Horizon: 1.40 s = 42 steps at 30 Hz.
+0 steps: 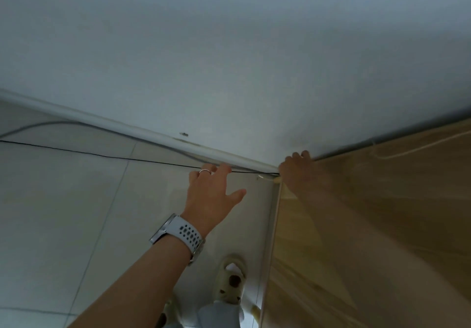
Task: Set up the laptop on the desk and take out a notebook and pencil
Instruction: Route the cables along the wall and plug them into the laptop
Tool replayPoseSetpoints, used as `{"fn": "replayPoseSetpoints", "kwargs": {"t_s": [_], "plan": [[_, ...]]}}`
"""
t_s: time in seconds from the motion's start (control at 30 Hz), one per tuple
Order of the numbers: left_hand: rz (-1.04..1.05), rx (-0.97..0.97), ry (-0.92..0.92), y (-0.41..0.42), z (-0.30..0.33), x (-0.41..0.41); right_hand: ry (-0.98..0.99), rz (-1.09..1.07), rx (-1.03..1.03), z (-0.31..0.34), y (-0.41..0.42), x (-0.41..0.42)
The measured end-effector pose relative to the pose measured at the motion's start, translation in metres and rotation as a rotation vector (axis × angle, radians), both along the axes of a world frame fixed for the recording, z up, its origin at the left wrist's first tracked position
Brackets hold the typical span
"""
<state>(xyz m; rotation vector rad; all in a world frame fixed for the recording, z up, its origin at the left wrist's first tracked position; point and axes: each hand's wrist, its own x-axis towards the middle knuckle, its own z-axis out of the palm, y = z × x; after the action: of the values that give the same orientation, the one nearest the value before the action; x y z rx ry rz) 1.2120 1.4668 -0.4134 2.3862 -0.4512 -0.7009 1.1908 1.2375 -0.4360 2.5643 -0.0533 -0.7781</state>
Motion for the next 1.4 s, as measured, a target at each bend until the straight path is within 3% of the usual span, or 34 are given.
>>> {"fn": "replayPoseSetpoints", "kwargs": {"t_s": [0.17, 0.47, 0.63, 0.93, 1.13, 1.23, 1.4], "plan": [[0.009, 0.009, -0.020, 0.013, 0.084, 0.003, -0.171, 0.042, 0.169, 0.081, 0.018, -0.004], [-0.092, 0.081, -0.094, 0.018, 0.232, 0.001, -0.032, 0.112, 0.239, 0.302, 0.070, 0.009], [-0.143, 0.099, -0.133, 0.026, 0.290, 0.004, -0.104, 0.119, 0.416, 0.393, 0.074, 0.006], [-0.253, 0.030, -0.184, 0.024, 0.393, 0.012, -0.354, -0.117, 0.777, 0.488, 0.070, -0.019], [-0.274, -0.132, -0.179, 0.025, 0.467, -0.001, -0.507, -0.221, 0.919, 0.532, 0.069, -0.045], [-0.229, -0.215, -0.048, 0.027, 0.509, -0.009, -0.590, -0.214, 0.951, 0.564, 0.069, -0.056], [-0.014, -0.673, 0.507, 0.030, 0.567, -0.029, -0.710, -0.142, 0.964, 0.617, 0.075, -0.075]]}}
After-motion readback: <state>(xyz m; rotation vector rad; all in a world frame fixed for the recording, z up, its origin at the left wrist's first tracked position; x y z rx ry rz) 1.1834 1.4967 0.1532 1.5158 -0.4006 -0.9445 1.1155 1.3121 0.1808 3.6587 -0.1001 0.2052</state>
